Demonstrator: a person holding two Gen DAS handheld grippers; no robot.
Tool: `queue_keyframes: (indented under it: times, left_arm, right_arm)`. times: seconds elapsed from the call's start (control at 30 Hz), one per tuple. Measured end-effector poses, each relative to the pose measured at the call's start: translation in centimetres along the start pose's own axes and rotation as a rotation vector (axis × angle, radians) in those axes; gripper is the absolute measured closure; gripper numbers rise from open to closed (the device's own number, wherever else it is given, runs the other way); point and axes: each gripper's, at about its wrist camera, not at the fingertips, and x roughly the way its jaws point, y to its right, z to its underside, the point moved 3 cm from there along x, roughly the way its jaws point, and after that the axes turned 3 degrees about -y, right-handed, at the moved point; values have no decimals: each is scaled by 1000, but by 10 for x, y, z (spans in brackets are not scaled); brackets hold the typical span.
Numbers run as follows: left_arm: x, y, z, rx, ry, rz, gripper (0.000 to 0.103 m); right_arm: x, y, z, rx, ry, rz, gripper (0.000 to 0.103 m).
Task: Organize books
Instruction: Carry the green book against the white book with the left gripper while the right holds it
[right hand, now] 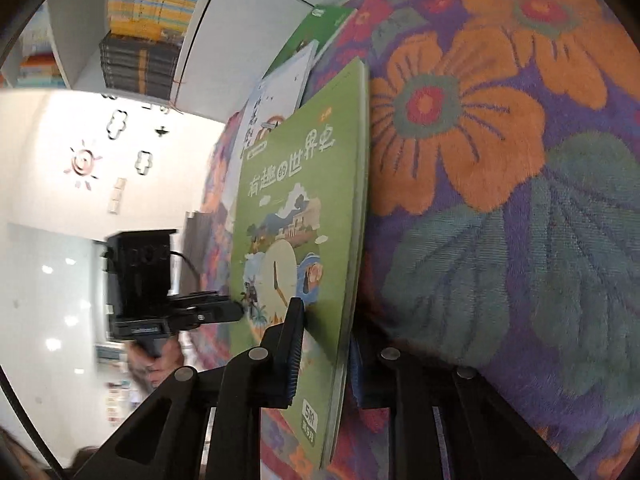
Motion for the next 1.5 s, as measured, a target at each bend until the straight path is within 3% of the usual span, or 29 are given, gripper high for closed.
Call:
queue_keyframes:
  times: [0.13,0.3,0.43,0.63,1.07,1.5]
  left_arm:
    - [-6,15,7,83,43,-88,80]
    - [-22,20,17,108,77,-86,80]
    - [-35,33,27,177,106,-163,77]
    - [-56,29,42,174,115,-117,76]
    - [-114,23,84,245,171,-137,76]
    - [-193,-15,96,216,318,-165,76]
  right_arm:
    - [-4,-20,12,-56,1,92,81]
    - [-12,-35,32,-90,-4,92,81]
    - [-14,-55,45,-164,-5,104,80]
    - [-17,-86,67,-224,34,113,79]
    - [3,-155,107,-313,114,148,78]
    - [33,-244,99,-429,118,170,76]
